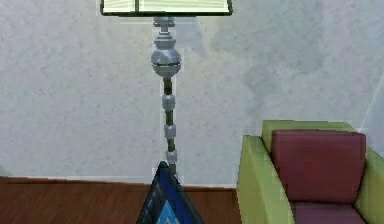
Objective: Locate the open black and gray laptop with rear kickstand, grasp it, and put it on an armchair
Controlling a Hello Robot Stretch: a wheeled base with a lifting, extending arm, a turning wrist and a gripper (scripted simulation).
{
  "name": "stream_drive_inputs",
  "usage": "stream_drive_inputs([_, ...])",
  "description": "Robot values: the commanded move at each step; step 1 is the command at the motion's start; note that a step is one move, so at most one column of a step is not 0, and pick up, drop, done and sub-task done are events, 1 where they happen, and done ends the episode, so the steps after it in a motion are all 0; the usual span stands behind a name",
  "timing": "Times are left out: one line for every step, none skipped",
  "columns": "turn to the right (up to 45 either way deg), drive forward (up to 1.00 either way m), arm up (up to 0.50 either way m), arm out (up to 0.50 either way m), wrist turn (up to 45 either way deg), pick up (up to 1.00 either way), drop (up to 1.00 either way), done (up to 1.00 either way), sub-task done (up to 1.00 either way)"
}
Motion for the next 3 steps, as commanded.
stream_drive_inputs([45.0,0.00,0.00,0.00,0.0,0.00,0.00,0.00,0.00])
stream_drive_inputs([6.0,0.00,0.00,0.00,0.0,0.00,0.00,0.00,0.00])
stream_drive_inputs([-45.0,0.00,0.00,0.00,0.0,0.00,0.00,0.00,0.00])
